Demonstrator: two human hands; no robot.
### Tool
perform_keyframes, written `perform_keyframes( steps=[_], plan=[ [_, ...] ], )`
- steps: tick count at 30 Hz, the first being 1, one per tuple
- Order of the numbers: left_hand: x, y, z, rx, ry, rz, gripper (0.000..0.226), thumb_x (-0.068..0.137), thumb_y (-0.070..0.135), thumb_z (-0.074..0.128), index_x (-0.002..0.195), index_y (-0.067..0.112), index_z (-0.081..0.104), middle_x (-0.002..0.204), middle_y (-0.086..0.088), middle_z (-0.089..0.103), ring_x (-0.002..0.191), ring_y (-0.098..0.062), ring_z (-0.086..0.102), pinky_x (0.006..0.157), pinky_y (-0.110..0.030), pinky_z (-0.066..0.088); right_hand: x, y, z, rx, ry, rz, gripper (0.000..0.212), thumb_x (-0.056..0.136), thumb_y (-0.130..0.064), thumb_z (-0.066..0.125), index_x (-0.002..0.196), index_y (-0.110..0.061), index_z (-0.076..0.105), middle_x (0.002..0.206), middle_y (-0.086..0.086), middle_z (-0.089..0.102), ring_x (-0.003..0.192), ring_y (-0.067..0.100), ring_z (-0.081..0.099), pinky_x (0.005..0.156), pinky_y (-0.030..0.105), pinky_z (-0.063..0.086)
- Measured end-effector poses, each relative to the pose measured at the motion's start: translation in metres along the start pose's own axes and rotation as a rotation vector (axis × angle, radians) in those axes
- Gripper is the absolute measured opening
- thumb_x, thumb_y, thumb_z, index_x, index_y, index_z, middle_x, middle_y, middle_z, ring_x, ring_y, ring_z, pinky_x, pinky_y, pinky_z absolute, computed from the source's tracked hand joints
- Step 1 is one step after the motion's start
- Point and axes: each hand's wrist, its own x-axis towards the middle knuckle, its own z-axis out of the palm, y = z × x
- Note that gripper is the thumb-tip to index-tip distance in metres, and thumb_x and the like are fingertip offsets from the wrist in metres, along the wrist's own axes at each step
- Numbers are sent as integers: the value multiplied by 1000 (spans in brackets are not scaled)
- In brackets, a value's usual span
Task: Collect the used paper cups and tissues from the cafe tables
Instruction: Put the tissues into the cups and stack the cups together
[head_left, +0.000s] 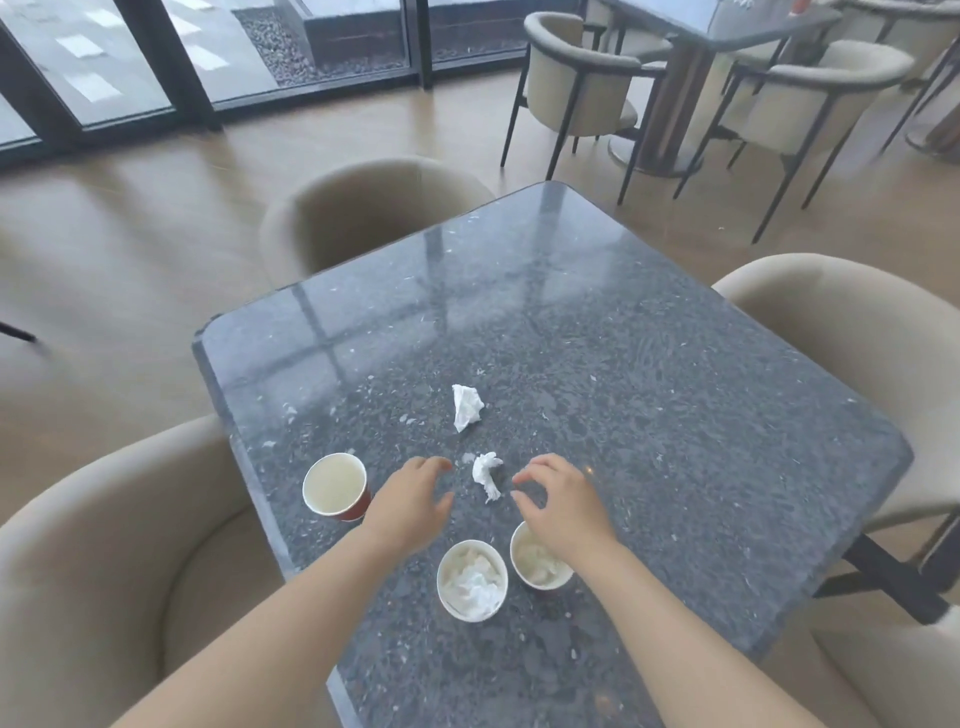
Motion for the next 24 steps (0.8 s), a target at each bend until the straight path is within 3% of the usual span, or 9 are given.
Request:
perform_keyframes(
  steps=[7,10,13,15,19,22,24],
  plan=[
    [50,-12,19,141,-115,1,50,90,29,55,136,17,39,143,-6,33,136,-26,27,106,-39,35,61,-4,20,-110,-239,-46,36,83,-27,63,118,-26,57,126,-5,47,113,17,49,88,28,42],
    [70,-18,29,238,-173,-64,76,87,37,60,146,15,19,157,-9,4,145,-30,0,113,-43,27,80,1,35,-169,-360,-79,48,80,-24,66,126,-26,51,132,-2,41,116,21,45,93,31,41],
    [85,-25,35,314,-245,-162,111,76,52,69,149,19,-8,156,-8,-21,144,-32,-17,116,-49,17,92,10,47,-232,-428,-93,36,82,-20,63,118,-22,56,125,0,43,111,23,46,91,33,42],
    [90,-31,38,322,-304,-195,124,69,56,74,148,20,-15,154,-7,-28,142,-34,-20,114,-54,13,100,17,49,-207,-386,-93,24,85,-16,55,108,-18,60,115,3,47,105,25,50,84,31,41],
    [95,-36,42,302,-312,-193,130,64,56,78,148,21,-14,154,-6,-28,143,-35,-19,113,-56,20,126,22,43,-108,-167,-77,18,83,-13,55,99,-17,61,104,1,52,95,21,52,69,25,36],
    [95,-35,42,299,-308,-194,129,63,54,79,148,20,-13,154,-7,-27,143,-36,-18,112,-57,21,145,14,46,-141,-148,-163,26,85,-15,55,110,-18,60,118,-1,49,108,20,47,75,28,42],
    [96,-34,42,291,-312,-196,129,64,53,79,149,19,-12,154,-8,-27,142,-37,-18,111,-58,21,153,9,53,-223,-284,-223,40,86,-16,55,125,-20,52,138,-2,38,124,21,36,91,38,45]
  ],
)
